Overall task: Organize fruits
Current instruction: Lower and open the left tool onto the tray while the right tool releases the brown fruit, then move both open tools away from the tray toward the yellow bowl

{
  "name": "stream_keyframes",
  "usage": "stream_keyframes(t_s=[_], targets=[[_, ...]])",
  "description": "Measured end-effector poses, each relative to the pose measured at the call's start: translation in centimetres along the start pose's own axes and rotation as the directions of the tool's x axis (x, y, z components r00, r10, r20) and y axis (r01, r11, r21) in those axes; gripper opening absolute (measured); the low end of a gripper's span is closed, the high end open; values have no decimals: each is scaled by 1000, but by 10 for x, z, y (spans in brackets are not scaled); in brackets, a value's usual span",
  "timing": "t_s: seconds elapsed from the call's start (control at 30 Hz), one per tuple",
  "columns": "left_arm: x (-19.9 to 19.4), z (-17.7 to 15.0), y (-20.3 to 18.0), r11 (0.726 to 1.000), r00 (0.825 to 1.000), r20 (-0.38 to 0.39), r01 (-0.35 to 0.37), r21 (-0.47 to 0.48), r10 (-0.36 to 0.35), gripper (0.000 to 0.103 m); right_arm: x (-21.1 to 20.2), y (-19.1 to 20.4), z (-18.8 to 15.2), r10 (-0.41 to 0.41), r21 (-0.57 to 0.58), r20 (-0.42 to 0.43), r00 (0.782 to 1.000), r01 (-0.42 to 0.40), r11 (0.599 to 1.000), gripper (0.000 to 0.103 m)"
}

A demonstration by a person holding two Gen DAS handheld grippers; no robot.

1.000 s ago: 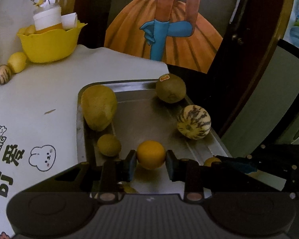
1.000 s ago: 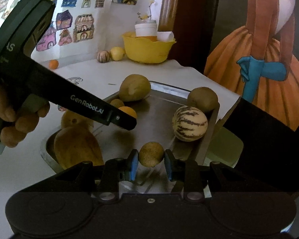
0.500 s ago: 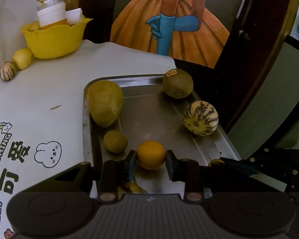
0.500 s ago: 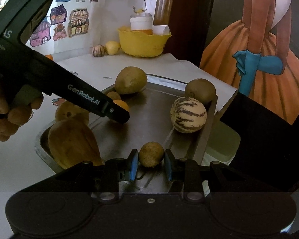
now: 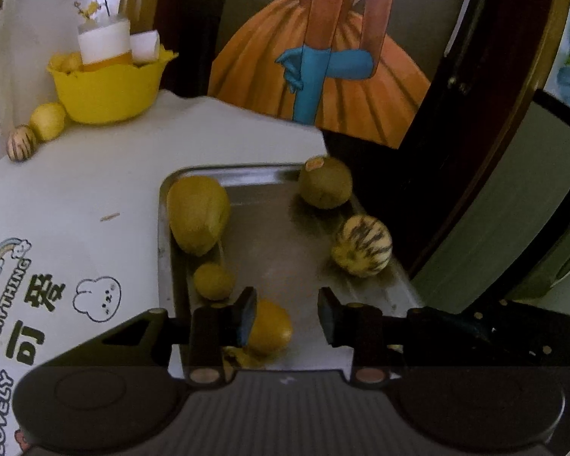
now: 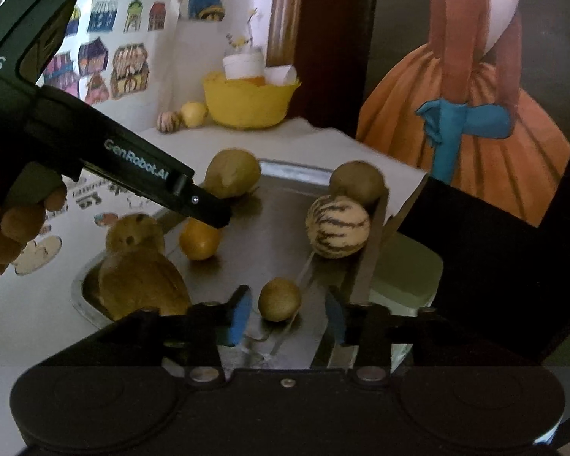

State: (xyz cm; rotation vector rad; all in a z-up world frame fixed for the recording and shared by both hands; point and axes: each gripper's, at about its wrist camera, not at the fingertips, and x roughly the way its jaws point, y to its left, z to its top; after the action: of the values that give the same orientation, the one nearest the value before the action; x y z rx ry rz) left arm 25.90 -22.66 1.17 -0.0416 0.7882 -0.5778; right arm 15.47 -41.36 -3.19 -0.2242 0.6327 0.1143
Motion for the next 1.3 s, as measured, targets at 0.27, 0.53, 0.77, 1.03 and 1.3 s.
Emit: stream_keyframes(t_s=[0.27,0.53,0.77,1.03,1.3], targets=[[-61,-1,-3,996,983,176,-44,-72,56,90,-46,-7,2,-42,139,88,995,30,990,90],[-120,-29,16,970,942,275,-139,-199,191,103,-92,25,2,-50,201,153,987,19,979,102],[-176,-81,51,925,928,238,-202,-321,286,103,-119,74,-7,11,272,166,986,-57,961,102],[-237,-157,78,866,889,178,-337,-370,422,103,-133,134,-9,81,216,115,990,-105,971,102],[-288,-196,108,768,802,151,-471,-435,577,103,-140,162,-20,161,205,48,986,-167,964,102]])
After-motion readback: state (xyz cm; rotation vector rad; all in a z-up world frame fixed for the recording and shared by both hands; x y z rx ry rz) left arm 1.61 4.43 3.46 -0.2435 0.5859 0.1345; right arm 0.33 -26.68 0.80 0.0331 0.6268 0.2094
